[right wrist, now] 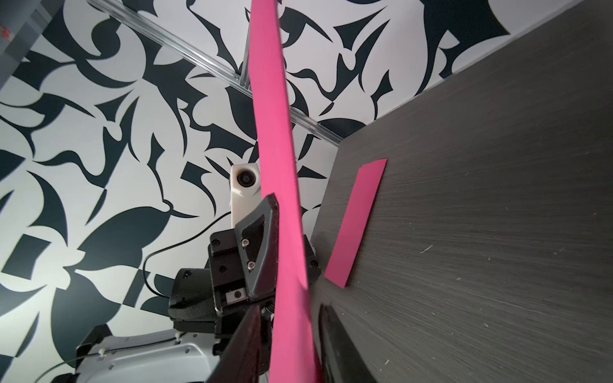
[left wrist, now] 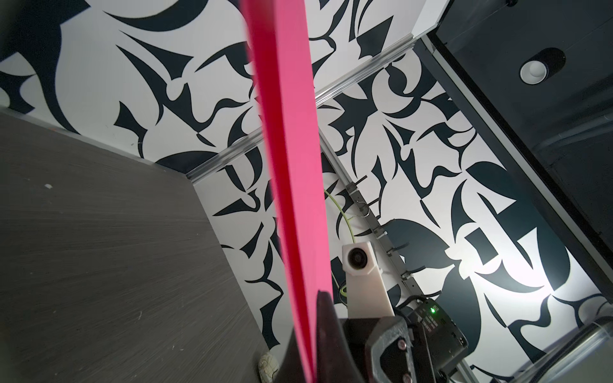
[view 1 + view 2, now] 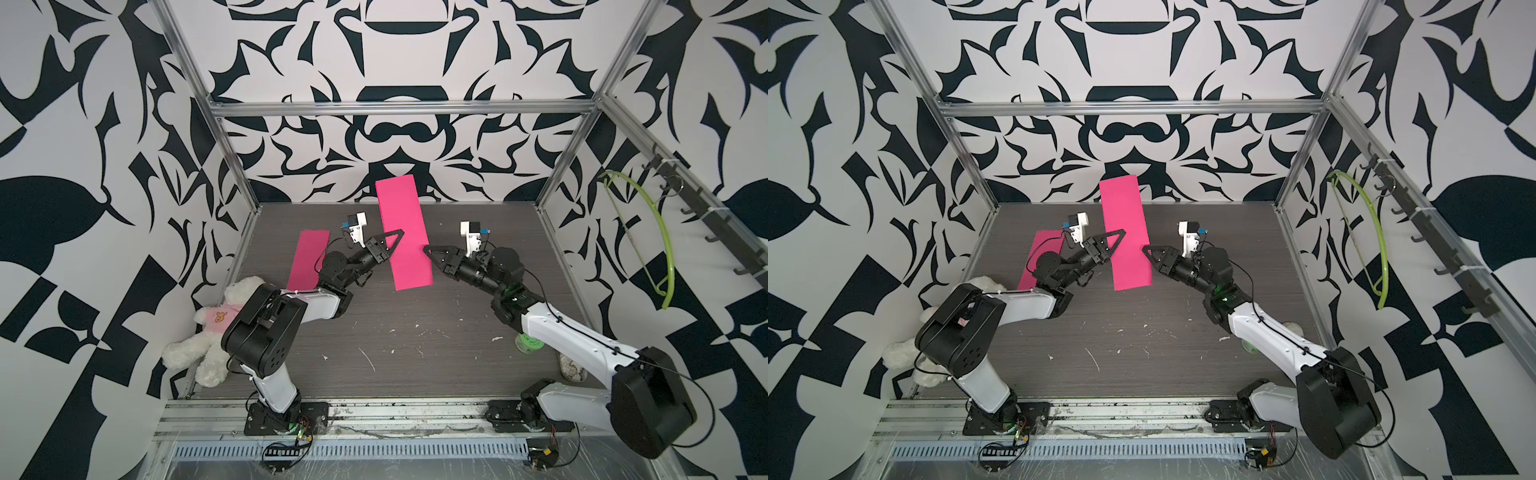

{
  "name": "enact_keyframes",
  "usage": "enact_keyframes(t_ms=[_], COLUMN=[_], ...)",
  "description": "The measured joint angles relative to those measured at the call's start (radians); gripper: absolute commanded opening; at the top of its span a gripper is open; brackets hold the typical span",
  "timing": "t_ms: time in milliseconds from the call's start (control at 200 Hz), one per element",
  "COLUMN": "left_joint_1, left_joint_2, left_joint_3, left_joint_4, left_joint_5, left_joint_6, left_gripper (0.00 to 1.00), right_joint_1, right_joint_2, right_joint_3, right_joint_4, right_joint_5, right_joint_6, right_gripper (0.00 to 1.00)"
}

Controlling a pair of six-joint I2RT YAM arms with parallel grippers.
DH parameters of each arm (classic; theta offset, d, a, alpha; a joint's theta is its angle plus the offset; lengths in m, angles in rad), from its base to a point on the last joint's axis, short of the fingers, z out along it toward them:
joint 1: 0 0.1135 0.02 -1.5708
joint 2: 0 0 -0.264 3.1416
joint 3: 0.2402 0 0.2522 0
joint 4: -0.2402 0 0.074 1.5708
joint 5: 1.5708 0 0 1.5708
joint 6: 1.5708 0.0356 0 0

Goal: Fold the rectangular paper in half along the long edge
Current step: Fold the paper at the center of the board.

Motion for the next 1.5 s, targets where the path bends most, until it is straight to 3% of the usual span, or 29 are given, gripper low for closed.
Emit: enact_keyframes(t_ms=[35,90,125,160,195,275,335,390,420,490,580,660,735,775,860,895,935,1005,1065,1080,1120,1215,1280,1330,1355,1375,1415,1505], left_joint_1=[0.003,0.006,0.006,0.008,0.011,0.018,0.019,0.022,0.026,0.036,0.047,0.047,0.055,0.061,0.069,0.072,0.074,0.074,0.075,0.075,0.076,0.078,0.080,0.082,0.083,0.085,0.090,0.103], left_joint_2=[0.000,0.000,0.001,0.001,0.001,0.002,0.006,0.010,0.011,0.012,0.012,0.016,0.018,0.018,0.018,0.018,0.018,0.018,0.018,0.018,0.018,0.019,0.020,0.020,0.020,0.020,0.020,0.020], left_joint_3=[0.002,0.004,0.006,0.009,0.010,0.011,0.011,0.011,0.011,0.012,0.021,0.036,0.054,0.063,0.076,0.077,0.078,0.079,0.079,0.079,0.079,0.079,0.079,0.079,0.079,0.079,0.079,0.079], left_joint_4=[0.000,0.000,-0.001,0.000,0.000,0.000,0.000,0.000,-0.001,-0.001,-0.002,-0.001,-0.002,-0.002,0.000,0.000,0.000,-0.001,-0.001,-0.001,-0.001,-0.001,-0.001,-0.001,-0.001,-0.001,-0.001,-0.001], left_joint_5=[0.002,0.002,0.001,0.000,-0.001,0.001,0.003,0.001,0.000,-0.002,0.002,0.006,0.005,0.005,0.005,0.005,0.006,0.006,0.006,0.006,0.006,0.006,0.008,0.007,0.008,0.008,0.008,0.010], left_joint_6=[0.000,0.000,0.000,-0.001,-0.001,-0.001,-0.002,-0.003,-0.004,-0.004,-0.005,-0.007,-0.009,-0.012,-0.016,-0.018,-0.019,-0.023,-0.023,-0.023,-0.024,-0.025,-0.026,-0.026,-0.026,-0.026,-0.026,-0.026], left_gripper=[0.00,0.00,0.00,0.00,0.00,0.00,0.00,0.00,0.00,0.00,0.00,0.00,0.00,0.00,0.00,0.00,0.00,0.00,0.00,0.00,0.00,0.00,0.00,0.00,0.00,0.00,0.00,0.00], right_joint_1=[0.000,0.000,0.000,0.000,0.000,0.002,0.003,0.003,0.003,0.003,0.004,0.005,0.005,0.006,0.006,0.006,0.006,0.007,0.007,0.007,0.007,0.007,0.008,0.008,0.008,0.007,0.008,0.008], right_joint_2=[0.000,0.001,0.001,0.001,0.001,0.001,0.001,0.001,0.001,0.001,0.001,0.001,0.001,0.001,0.002,0.003,0.004,0.011,0.017,0.017,0.019,0.024,0.028,0.030,0.030,0.030,0.030,0.030], right_joint_3=[-0.001,-0.002,-0.003,-0.005,-0.006,-0.011,-0.013,-0.014,-0.016,-0.017,-0.018,-0.018,-0.018,-0.018,-0.018,-0.018,-0.017,-0.016,-0.016,-0.016,-0.016,-0.016,-0.016,-0.016,-0.016,-0.016,-0.016,-0.016], right_joint_4=[-0.001,0.000,0.000,0.000,0.000,-0.001,0.000,-0.002,-0.003,-0.008,-0.007,-0.005,-0.007,-0.007,-0.007,-0.005,0.000,0.006,0.006,0.006,0.005,0.007,0.011,0.011,0.010,0.011,0.010,0.012], right_joint_5=[-0.001,-0.002,-0.002,-0.001,-0.001,0.000,0.000,0.000,0.000,-0.001,-0.005,-0.008,-0.017,-0.023,-0.032,-0.035,-0.039,-0.043,-0.043,-0.043,-0.043,-0.048,-0.050,-0.049,-0.048,-0.049,-0.049,-0.048], right_joint_6=[0.007,0.006,0.006,0.004,0.002,0.004,0.010,0.006,0.005,0.006,0.007,0.010,0.008,0.008,0.008,0.005,0.008,0.016,0.019,0.013,0.013,0.014,0.019,0.022,0.022,0.027,0.029,0.026], right_gripper=[0.00,0.24,0.29,0.24,0.00,0.00,0.31,0.38,0.34,0.00,0.00,0.34,0.37,0.34,0.06,0.01,0.05,0.26,0.31,0.27,0.00,0.00,0.28,0.33,0.31,0.24,0.00,0.02])
